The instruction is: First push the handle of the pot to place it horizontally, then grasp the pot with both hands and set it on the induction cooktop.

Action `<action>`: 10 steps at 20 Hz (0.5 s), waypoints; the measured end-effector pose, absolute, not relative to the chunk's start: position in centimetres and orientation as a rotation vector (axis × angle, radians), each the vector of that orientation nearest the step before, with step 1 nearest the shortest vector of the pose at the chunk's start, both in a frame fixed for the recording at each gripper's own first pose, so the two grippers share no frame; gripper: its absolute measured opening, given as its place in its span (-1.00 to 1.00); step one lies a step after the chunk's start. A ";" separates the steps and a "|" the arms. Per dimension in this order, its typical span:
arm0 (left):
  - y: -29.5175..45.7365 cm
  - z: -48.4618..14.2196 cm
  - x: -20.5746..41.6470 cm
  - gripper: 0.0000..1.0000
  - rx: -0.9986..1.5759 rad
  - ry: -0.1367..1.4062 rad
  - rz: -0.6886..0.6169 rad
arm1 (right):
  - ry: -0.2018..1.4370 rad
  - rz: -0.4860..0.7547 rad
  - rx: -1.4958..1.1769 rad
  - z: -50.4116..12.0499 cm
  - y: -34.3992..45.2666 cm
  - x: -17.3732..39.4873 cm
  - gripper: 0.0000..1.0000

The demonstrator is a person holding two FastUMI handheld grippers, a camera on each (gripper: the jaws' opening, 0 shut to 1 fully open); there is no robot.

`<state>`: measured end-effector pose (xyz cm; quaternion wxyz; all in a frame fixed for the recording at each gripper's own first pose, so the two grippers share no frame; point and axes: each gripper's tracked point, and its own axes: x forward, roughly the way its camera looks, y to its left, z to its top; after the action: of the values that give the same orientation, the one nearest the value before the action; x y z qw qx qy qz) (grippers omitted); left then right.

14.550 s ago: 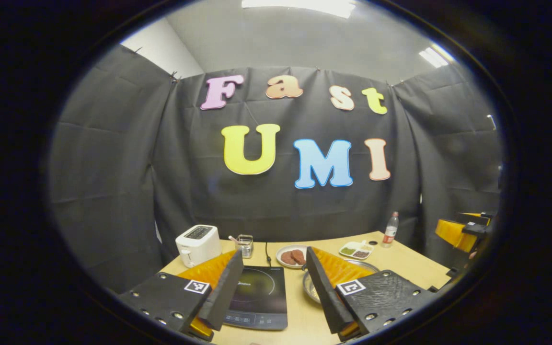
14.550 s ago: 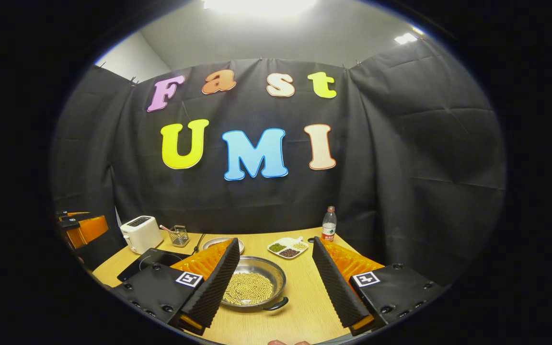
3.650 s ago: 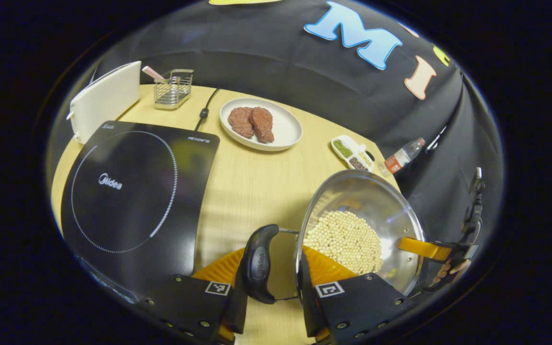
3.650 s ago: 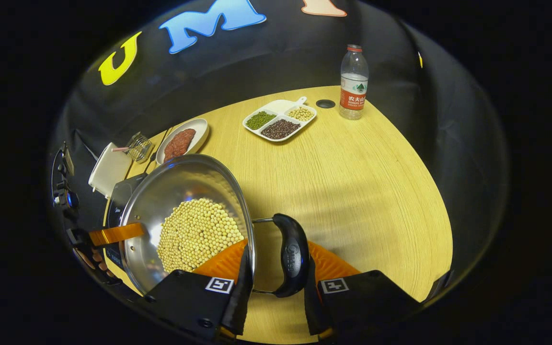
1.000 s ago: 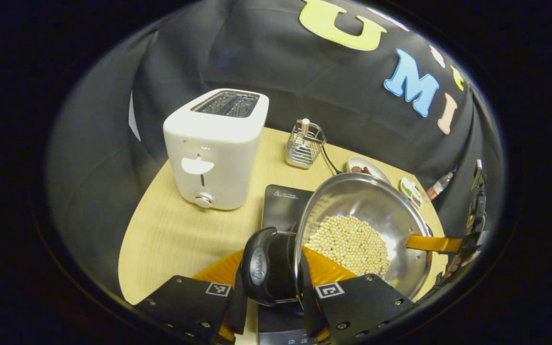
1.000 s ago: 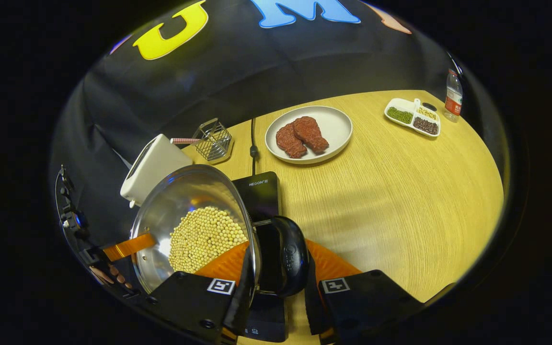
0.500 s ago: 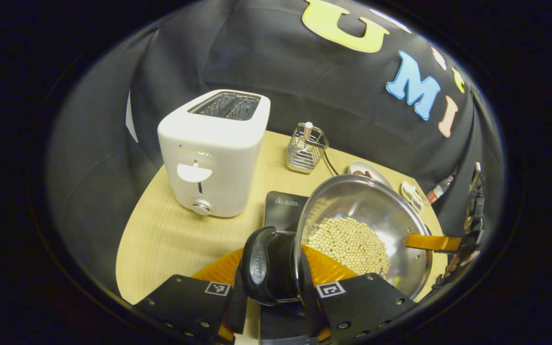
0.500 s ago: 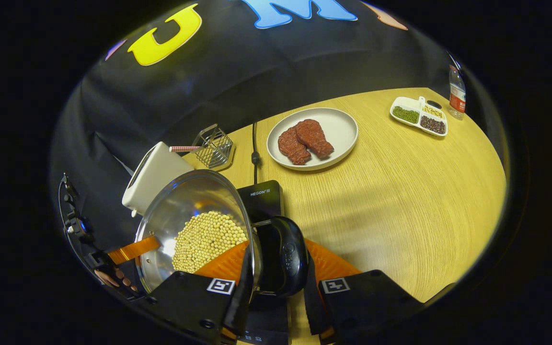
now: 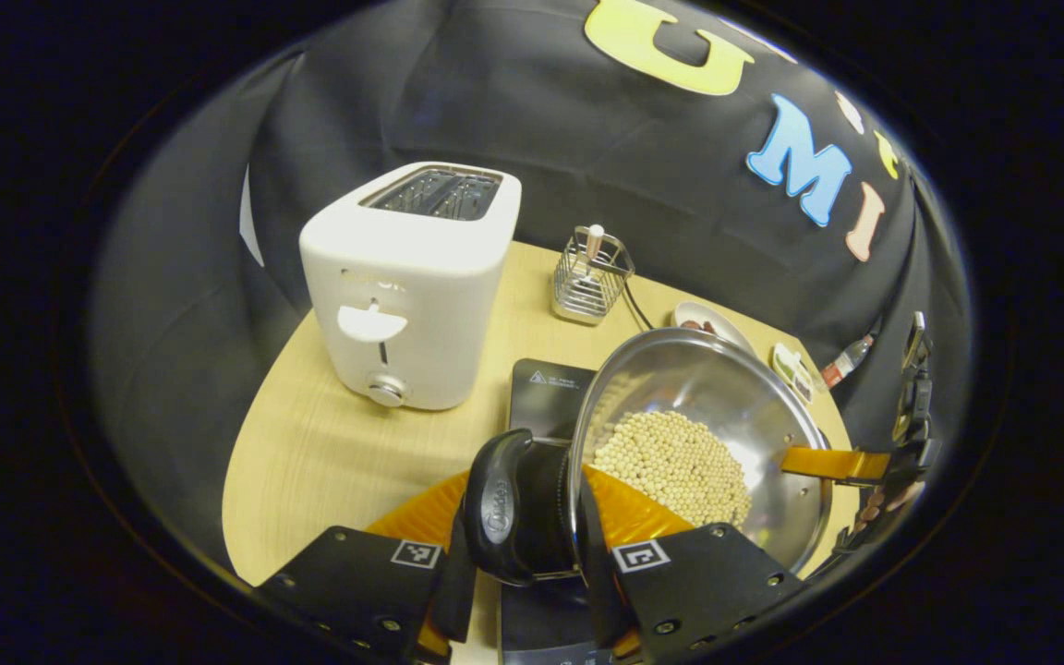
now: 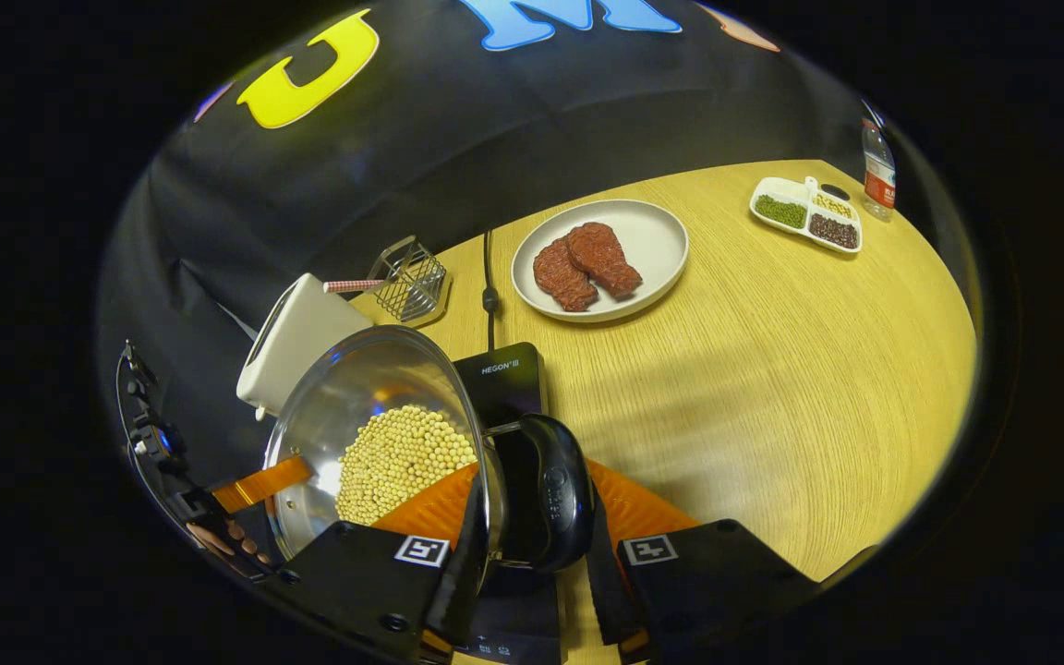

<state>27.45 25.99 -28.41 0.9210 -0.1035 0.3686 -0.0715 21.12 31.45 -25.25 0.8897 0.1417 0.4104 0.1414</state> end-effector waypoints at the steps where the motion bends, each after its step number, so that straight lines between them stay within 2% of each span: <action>1: 26.0 -28.4 27.4 -0.02 -0.211 0.759 -0.146 | 0.854 0.295 0.294 -25.2 31.4 21.1 0.07; 2: 26.0 -28.3 27.4 0.14 -0.207 0.758 -0.143 | 0.857 0.296 0.295 -25.2 31.4 21.1 0.04; 3: 26.0 -28.3 27.5 0.14 -0.208 0.758 -0.139 | 0.858 0.296 0.295 -25.3 31.4 21.1 0.13; 4: 26.1 -28.3 27.5 0.07 -0.212 0.757 -0.136 | 0.858 0.301 0.300 -25.2 31.6 21.0 0.07; 6: 26.1 -28.2 27.4 0.10 -0.228 0.753 -0.127 | 0.857 0.295 0.302 -25.0 31.4 21.1 0.01; 7: 26.1 -28.2 27.5 0.21 -0.235 0.752 -0.118 | 0.859 0.293 0.304 -25.0 31.3 21.1 0.19; 9: 26.1 -28.8 27.1 0.01 -0.225 0.777 -0.104 | 0.854 0.289 0.298 -24.6 31.0 21.2 0.35; 10: 26.3 -28.7 26.7 0.24 -0.209 0.789 -0.095 | 0.850 0.286 0.291 -24.6 30.7 21.3 0.51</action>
<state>26.66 26.27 -28.66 0.9167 -0.1017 0.3836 -0.0462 21.26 30.70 -24.63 0.8909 0.1401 0.4096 0.1375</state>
